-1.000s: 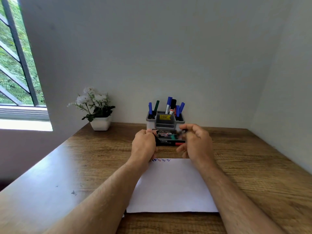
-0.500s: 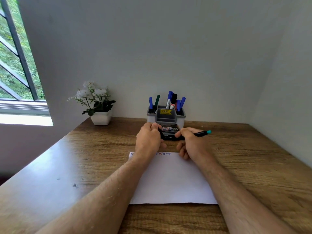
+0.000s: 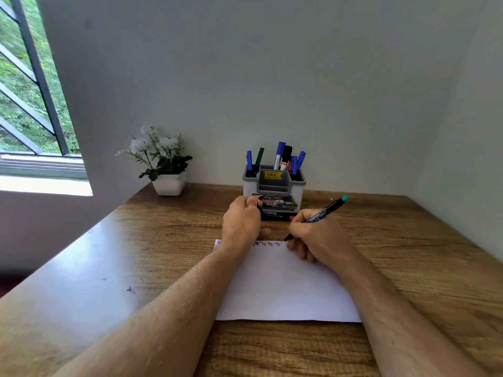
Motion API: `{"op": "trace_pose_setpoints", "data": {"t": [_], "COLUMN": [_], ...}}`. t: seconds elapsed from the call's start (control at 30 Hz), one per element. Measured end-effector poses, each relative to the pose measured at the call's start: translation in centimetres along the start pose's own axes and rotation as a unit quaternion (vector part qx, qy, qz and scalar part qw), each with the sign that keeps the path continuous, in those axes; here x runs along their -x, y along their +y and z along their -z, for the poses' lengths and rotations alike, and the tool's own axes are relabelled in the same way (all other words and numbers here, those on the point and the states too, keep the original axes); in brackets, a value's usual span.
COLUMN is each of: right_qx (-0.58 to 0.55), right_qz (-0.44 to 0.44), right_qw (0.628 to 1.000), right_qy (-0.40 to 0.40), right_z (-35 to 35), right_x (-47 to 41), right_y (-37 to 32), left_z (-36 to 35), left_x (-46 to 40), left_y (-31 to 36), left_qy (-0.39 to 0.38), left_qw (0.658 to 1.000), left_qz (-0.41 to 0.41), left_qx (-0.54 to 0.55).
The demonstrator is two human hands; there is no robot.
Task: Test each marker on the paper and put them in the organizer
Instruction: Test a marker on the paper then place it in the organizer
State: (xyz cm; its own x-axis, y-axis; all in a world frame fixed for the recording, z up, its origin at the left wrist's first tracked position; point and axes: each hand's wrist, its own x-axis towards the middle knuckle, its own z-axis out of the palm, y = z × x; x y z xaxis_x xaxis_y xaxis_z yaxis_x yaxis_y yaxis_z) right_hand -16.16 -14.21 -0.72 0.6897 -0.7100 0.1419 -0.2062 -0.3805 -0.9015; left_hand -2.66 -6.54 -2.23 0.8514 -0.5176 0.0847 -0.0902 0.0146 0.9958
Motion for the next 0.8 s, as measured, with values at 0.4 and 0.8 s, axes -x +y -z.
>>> {"op": "trace_pose_setpoints", "data": {"t": [0.4, 0.8], "right_qx": [0.08, 0.078], "right_qz": [-0.002, -0.002], "right_qw": [0.996, 0.997], "right_qy": [0.033, 0.021], "right_z": [0.02, -0.11], "right_x": [0.13, 0.28], "right_y": [-0.13, -0.35], "left_z": [-0.29, -0.17], "left_x": [-0.18, -0.07], "left_y": [-0.28, -0.11], "left_qy": [-0.006, -0.008], "left_qw": [1.0, 1.0], "left_qz": [-0.01, 0.001], "left_qx": [-0.026, -0.016]}}
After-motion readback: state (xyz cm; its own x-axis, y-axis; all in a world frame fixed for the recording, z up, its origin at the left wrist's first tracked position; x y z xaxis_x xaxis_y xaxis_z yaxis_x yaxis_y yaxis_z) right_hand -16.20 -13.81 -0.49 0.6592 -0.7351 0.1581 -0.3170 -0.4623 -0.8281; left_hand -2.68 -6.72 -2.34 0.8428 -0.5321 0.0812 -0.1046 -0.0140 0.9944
